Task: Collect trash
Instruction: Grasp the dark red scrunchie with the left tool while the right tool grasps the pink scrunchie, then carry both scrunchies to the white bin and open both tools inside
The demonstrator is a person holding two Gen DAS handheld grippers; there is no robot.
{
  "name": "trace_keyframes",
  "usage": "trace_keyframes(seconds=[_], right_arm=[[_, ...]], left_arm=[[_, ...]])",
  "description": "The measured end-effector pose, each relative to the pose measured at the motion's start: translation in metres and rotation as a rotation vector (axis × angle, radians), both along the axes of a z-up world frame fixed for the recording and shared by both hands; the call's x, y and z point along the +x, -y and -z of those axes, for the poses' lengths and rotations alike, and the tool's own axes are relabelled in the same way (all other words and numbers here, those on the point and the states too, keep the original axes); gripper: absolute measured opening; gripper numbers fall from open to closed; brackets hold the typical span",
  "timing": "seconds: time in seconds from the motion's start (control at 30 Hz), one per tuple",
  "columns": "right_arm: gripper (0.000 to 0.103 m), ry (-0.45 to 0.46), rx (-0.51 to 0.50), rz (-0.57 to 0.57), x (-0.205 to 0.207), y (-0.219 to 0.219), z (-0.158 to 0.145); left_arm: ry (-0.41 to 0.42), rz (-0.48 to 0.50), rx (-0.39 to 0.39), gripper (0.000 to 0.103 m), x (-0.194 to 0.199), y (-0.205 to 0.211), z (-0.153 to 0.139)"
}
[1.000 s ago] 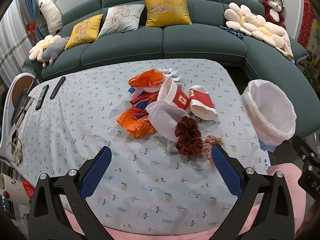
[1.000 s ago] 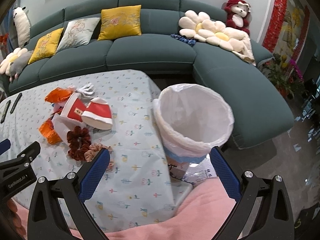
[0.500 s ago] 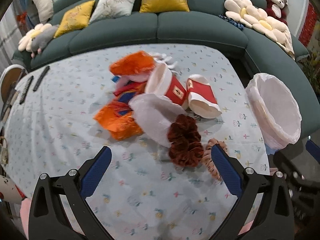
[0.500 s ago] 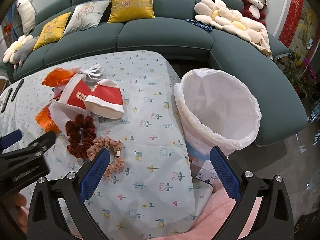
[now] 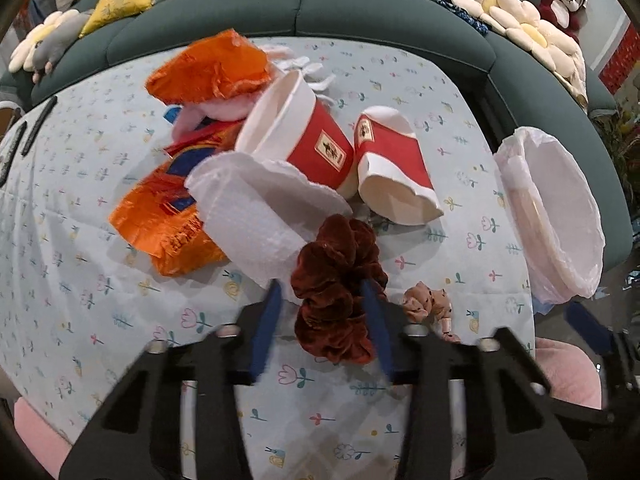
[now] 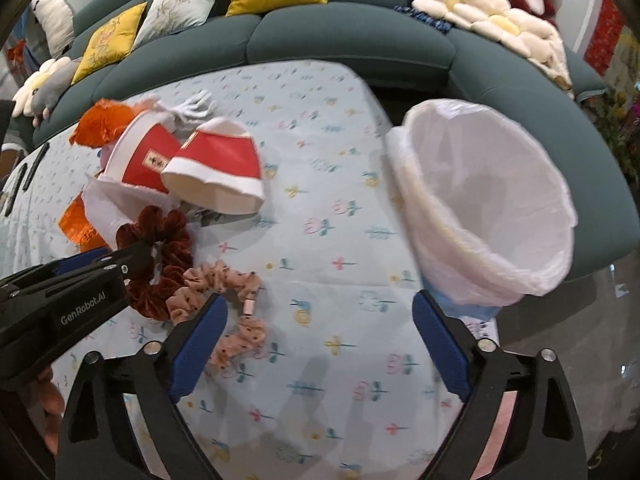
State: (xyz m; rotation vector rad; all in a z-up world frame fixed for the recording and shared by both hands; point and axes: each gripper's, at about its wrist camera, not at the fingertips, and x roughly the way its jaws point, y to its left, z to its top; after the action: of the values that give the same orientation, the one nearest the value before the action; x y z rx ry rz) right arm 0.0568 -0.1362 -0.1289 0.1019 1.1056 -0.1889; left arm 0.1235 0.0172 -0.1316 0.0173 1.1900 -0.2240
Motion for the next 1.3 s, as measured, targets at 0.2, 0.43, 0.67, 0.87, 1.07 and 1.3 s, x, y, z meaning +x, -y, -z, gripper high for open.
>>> trace_keyframes(seconds=[0.2,0.43,0.67,0.87,1.07,1.3], right_arm=[[0.066,-0.051,0.029,-0.059,0.013,-0.018,0.024],[0.029,-0.117,0.074,-0.082,0.014,-0.024,0.049],[0.008,-0.094,0.107,-0.069,0.009,-0.014,0.037],[0.008,-0.016,0.099,-0.060,-0.002,-0.006,0.004],[0.008,0.057,0.090,-0.033,-0.011,0.009,-0.028],[0.008,0.123,0.092,0.011,-0.002,0.035,-0.058]], left_arm=[[-0.012,0.003,-0.006,0.013,0.000,-0.004,0.005],[-0.004,-0.001,-0.015,0.007,0.000,-0.009,0.004],[0.026,0.008,-0.022,0.005,-0.004,-0.005,-0.010],[0.078,0.037,-0.036,0.004,-0.011,0.007,-0.034],[0.131,0.046,-0.067,0.004,-0.016,0.011,-0.059],[0.171,0.070,-0.092,0.003,-0.017,0.023,-0.085]])
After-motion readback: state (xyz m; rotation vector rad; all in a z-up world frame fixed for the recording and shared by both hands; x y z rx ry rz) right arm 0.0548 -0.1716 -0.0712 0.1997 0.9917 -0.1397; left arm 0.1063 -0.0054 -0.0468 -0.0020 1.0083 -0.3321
